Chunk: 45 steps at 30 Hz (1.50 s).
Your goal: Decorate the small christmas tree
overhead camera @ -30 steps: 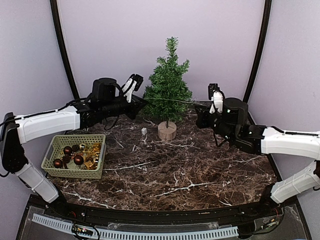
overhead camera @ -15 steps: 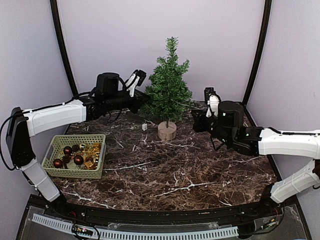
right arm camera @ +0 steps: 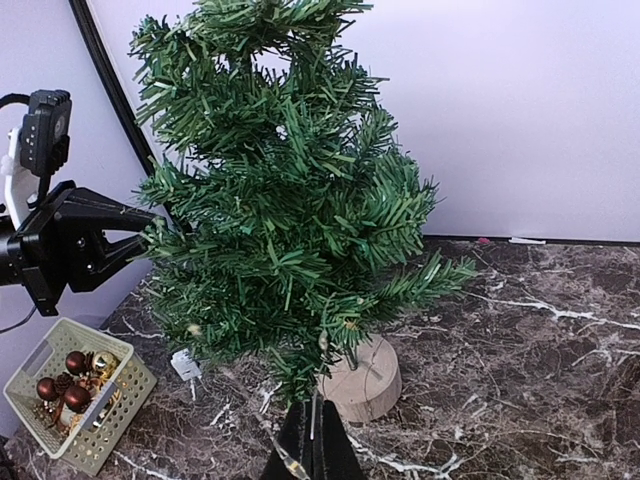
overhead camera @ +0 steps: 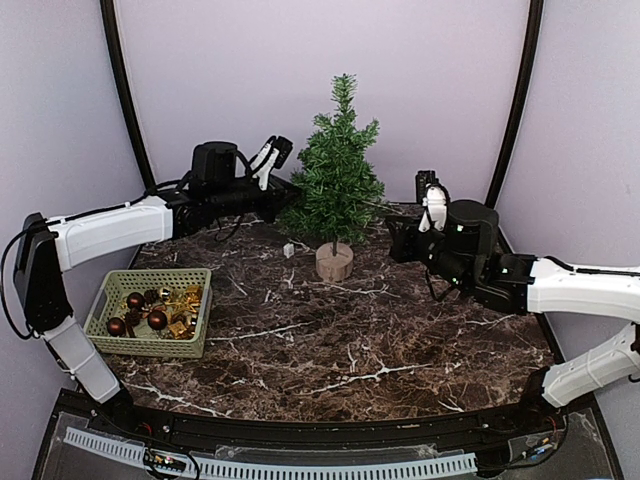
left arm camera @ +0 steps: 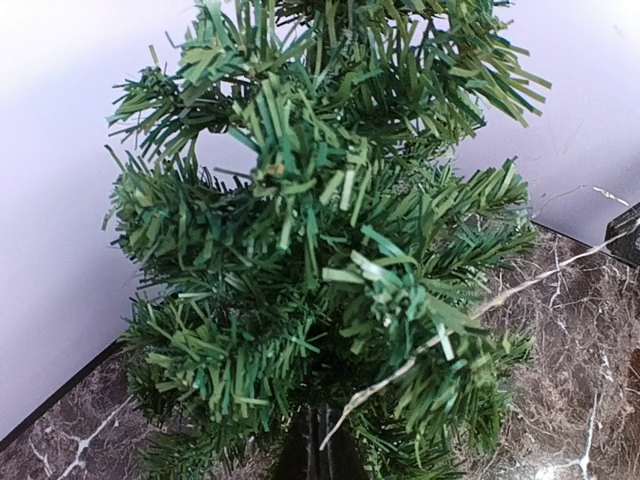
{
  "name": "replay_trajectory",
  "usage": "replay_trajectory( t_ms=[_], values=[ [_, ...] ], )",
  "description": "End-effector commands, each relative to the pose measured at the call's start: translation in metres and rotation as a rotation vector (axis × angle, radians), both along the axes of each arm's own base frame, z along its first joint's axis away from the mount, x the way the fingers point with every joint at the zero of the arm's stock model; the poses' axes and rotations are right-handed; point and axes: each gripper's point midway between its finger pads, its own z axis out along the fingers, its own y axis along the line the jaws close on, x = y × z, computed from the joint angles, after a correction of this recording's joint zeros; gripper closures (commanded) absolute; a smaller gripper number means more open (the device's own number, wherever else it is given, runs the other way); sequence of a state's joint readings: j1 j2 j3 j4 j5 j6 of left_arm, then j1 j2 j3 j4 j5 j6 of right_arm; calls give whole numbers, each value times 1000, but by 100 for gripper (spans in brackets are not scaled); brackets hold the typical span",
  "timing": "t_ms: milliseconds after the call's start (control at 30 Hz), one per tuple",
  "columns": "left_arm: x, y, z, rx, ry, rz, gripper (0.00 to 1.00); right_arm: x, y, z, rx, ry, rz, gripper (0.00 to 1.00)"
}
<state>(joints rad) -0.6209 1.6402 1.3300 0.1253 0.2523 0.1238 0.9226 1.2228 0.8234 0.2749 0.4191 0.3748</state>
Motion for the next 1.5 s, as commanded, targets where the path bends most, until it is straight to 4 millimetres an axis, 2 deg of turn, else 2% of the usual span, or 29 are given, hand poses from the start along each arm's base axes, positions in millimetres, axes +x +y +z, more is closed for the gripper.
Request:
replay_trajectory(
  t_ms=[0, 267, 600, 800, 1000, 1300, 1467],
  values=[
    [5, -1, 31, -46, -63, -21, 100, -3, 0, 15, 36, -28, 3, 100],
    [-4, 0, 30, -72, -84, -69, 100, -19, 12, 21, 52, -58, 110, 100],
    [-12, 0, 21, -85, -99, -131, 100, -29, -3, -13, 44, 20, 98, 100],
    [-17, -1, 18, -97, -119, -161, 100, -31, -7, -21, 53, 38, 85, 100],
    [-21, -1, 21, -115, -140, -175, 100, -31, -8, -18, 56, 25, 89, 100],
    [-36, 4, 35, -166, -205, -207, 100, -41, -8, -10, 85, -11, 137, 100],
    [-27, 7, 34, -150, -191, -172, 100, -34, -12, -12, 72, 7, 86, 100]
  ],
)
